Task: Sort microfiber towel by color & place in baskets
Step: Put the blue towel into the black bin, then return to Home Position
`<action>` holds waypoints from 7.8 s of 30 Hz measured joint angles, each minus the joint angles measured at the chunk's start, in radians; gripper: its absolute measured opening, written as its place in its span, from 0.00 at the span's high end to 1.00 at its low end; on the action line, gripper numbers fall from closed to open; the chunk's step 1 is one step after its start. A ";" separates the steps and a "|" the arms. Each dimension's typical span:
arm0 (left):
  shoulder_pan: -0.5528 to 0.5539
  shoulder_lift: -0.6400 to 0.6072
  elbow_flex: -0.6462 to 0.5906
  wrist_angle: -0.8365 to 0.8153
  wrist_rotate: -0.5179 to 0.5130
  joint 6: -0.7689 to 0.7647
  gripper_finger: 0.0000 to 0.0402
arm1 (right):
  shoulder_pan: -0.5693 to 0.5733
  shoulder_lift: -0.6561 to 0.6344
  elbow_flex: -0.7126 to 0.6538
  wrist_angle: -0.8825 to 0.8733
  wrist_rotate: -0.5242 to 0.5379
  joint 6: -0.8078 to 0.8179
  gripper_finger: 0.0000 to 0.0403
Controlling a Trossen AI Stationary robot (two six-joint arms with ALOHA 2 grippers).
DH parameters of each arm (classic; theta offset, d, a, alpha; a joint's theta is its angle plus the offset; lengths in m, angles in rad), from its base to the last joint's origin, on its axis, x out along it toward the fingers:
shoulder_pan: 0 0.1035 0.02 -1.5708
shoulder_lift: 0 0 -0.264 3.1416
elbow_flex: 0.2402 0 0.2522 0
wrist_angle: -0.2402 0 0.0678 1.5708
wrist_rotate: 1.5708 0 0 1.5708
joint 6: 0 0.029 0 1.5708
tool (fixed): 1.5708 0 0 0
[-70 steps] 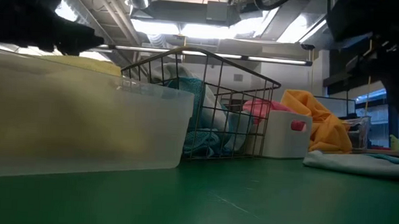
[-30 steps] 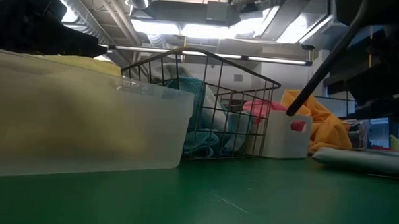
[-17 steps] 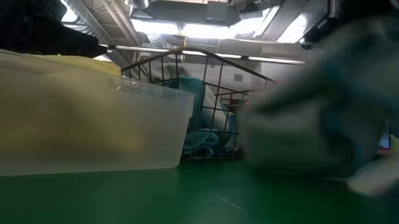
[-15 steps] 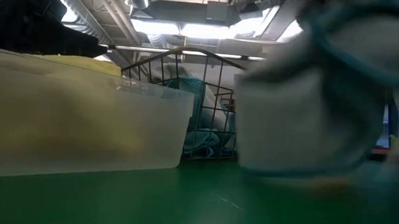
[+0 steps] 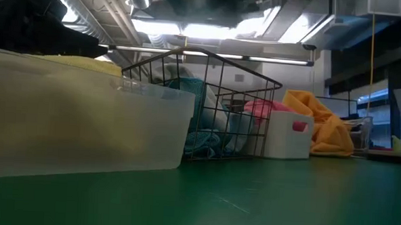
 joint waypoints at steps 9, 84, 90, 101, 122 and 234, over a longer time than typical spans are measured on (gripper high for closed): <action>0.000 0.000 0.000 0.000 0.000 0.000 0.52 | -0.235 0.008 -0.043 0.031 -0.058 -0.120 0.93; 0.000 0.000 0.000 0.000 -0.001 0.000 0.52 | -0.346 -1.212 -1.301 0.680 -0.230 0.148 0.49; 0.000 0.000 0.000 0.000 -0.001 0.000 0.52 | -0.346 -1.472 -1.489 0.747 -0.098 0.197 0.49; 0.000 0.000 0.000 0.000 -0.001 0.000 0.52 | -0.346 -1.741 -1.650 0.728 -0.181 0.222 0.49; 0.000 0.001 0.000 0.000 -0.027 0.000 0.52 | -0.346 -1.731 -1.922 1.048 -0.259 0.275 0.49; 0.000 0.001 0.000 0.000 -0.027 0.000 0.52 | -0.346 -1.741 -2.003 1.118 -0.161 0.327 0.49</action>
